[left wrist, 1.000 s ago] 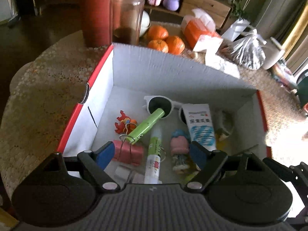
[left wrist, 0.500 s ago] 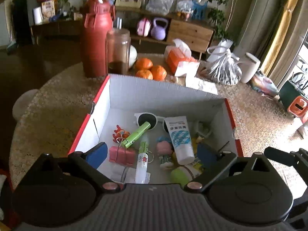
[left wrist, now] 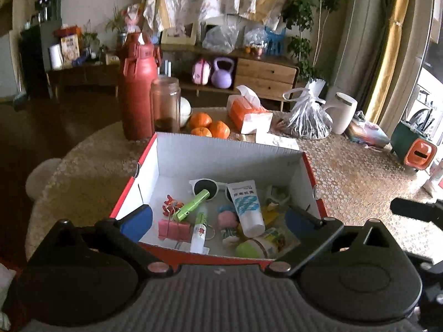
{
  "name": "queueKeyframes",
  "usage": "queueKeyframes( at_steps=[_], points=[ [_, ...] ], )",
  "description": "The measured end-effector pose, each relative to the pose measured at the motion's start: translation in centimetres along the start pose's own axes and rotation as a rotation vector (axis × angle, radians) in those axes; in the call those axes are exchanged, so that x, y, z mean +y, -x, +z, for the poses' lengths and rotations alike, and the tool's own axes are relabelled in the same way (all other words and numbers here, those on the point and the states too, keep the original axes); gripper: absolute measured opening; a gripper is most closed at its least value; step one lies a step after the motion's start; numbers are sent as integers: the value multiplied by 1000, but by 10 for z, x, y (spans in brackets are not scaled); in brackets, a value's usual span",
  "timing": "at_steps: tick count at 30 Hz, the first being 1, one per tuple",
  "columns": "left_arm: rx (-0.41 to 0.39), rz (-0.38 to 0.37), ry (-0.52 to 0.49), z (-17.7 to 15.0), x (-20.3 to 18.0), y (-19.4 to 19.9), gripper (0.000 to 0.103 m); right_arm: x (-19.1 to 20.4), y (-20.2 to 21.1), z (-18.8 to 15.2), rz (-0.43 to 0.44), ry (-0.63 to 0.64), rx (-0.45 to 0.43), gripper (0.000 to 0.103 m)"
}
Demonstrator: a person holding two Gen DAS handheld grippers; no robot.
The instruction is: Organize rigid objects
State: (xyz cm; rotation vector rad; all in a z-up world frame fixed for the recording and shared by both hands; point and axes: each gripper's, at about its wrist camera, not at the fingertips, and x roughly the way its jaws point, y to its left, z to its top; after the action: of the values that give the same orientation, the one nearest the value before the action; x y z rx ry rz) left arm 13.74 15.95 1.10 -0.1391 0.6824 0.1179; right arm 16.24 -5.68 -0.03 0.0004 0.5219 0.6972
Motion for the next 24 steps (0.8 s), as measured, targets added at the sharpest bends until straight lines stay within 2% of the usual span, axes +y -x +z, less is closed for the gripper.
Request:
queueKeyframes(
  at_steps=[11,24],
  points=[
    [-66,42,-101,-22,-25,25,103,-7,22,-11,-5,-10,-45,103],
    [-75,43,-84,-38,-29,38,103,-10,32,-25,-2,-26,-48,103]
  ],
)
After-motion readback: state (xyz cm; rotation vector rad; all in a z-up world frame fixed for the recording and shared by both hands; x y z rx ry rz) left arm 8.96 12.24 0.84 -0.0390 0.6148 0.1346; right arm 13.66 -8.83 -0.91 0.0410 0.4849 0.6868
